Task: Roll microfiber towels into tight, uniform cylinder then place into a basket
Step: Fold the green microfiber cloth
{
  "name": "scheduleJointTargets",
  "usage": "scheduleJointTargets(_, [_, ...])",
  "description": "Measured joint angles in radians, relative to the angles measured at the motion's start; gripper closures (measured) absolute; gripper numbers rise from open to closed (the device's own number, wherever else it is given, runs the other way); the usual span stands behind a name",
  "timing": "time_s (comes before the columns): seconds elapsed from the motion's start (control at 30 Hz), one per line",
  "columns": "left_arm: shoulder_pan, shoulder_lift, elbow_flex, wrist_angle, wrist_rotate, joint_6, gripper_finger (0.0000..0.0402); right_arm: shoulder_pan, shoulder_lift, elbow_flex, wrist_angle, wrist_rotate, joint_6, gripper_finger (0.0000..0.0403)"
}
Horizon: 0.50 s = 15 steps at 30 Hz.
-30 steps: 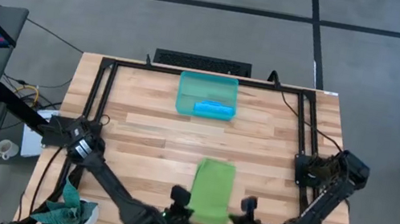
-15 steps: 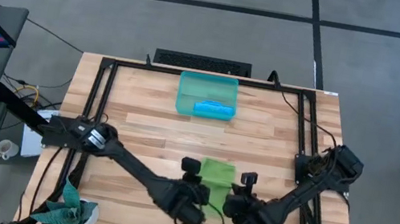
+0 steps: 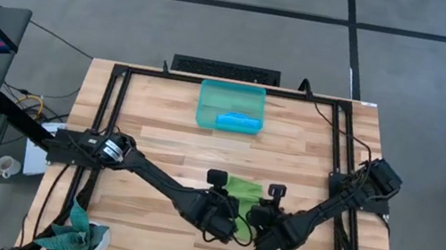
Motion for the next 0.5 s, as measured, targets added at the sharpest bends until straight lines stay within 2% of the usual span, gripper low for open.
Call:
scheduleJointTargets(0.17, [0.001, 0.0, 0.0, 0.001, 0.06, -0.011, 0.0401, 0.0, 0.0, -0.003, 0.017, -0.011, 0.001, 0.0393])
scheduleJointTargets(0.5, [0.002, 0.0, 0.0, 0.022, 0.068, -0.009, 0.0392, 0.0, 0.0, -0.004, 0.028, -0.031, 0.001, 0.0392])
